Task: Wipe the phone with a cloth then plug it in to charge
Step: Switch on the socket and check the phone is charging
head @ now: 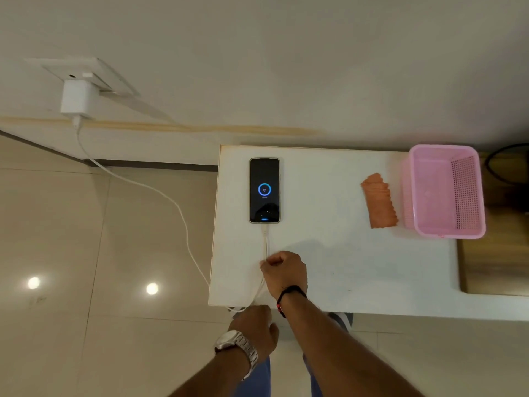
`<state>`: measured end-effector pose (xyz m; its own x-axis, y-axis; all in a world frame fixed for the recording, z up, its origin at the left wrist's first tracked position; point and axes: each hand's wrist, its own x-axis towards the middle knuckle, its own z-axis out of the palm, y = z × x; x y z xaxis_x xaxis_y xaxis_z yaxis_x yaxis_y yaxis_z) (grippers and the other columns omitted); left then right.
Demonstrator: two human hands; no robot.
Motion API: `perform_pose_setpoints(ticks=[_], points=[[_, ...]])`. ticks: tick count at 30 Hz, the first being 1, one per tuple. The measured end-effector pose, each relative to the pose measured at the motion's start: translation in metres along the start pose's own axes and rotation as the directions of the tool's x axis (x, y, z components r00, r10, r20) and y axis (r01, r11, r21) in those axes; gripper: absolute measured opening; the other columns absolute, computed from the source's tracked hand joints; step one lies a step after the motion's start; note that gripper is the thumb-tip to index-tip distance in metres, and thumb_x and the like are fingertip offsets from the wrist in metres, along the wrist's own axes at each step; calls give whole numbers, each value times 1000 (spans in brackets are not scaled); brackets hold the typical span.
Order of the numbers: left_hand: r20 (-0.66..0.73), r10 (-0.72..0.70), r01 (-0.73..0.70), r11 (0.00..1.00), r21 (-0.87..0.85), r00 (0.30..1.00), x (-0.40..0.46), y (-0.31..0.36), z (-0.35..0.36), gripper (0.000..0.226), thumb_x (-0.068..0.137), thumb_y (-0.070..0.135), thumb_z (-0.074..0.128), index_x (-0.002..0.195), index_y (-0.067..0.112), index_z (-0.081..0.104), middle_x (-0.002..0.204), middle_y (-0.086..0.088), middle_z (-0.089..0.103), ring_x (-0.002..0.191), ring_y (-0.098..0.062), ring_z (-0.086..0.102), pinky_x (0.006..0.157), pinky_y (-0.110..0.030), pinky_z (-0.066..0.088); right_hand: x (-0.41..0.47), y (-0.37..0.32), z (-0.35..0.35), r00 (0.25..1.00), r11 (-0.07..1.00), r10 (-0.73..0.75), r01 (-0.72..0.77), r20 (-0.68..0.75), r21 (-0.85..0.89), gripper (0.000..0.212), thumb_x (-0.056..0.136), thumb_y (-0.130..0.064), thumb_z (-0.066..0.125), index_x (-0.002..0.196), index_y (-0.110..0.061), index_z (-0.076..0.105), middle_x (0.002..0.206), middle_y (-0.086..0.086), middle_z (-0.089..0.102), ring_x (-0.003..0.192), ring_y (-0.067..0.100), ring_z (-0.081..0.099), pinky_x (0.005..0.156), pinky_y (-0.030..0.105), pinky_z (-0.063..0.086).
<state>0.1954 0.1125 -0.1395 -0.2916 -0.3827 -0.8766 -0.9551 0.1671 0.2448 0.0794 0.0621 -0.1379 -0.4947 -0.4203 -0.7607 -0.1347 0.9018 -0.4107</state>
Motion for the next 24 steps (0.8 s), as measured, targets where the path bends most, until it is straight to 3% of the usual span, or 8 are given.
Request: perform_pose_setpoints(ticks=[2,4,8,10,14,24], points=[[-65,-37,35,999,-34,997,2,3,-8,28,84,43,37,79,24,57,73,7,60,70,-18,64,65,-30,53,1,1,-1,1000,1000,-4,4,11,0,13,82,-35,77,87,-24,76,85,-9,76,82,13,70,79,32,60],[-165,-80,65,993,-94,983,4,3,-19,24,87,44,41,79,27,56,75,7,62,70,-18,64,65,-30,53,2,2,-1,1000,1000,-4,4,22,15,14,81,-35,79,88,-24,75,87,-9,76,84,14,70,81,34,61],[-370,-123,75,987,-142,921,11,-8,-34,28,94,46,56,110,24,58,106,4,66,101,-18,66,83,-29,51,1,2,-2,999,1000,-22,22,40,8,18,80,-35,80,93,-24,74,91,-7,76,87,15,71,84,35,61],[-353,-140,88,983,-158,925,17,-13,-38,32,95,47,59,116,23,58,112,4,67,106,-19,66,84,-28,50,2,2,-3,999,999,-32,32,44,1,19,81,-34,80,95,-23,75,92,-6,76,89,16,71,86,36,61],[-276,-126,92,987,-136,953,23,-11,-39,28,92,46,63,108,23,61,108,1,71,98,-21,68,82,-30,55,5,4,-6,996,999,-46,46,71,6,21,81,-32,81,98,-20,75,96,-2,77,91,18,71,89,38,61],[-353,-195,161,979,-124,915,19,-1,-51,43,90,62,57,104,21,59,99,0,69,90,-23,70,74,-31,57,7,16,-33,993,995,-87,83,83,49,30,81,-37,82,103,-18,75,100,-2,77,93,16,71,92,35,60]])
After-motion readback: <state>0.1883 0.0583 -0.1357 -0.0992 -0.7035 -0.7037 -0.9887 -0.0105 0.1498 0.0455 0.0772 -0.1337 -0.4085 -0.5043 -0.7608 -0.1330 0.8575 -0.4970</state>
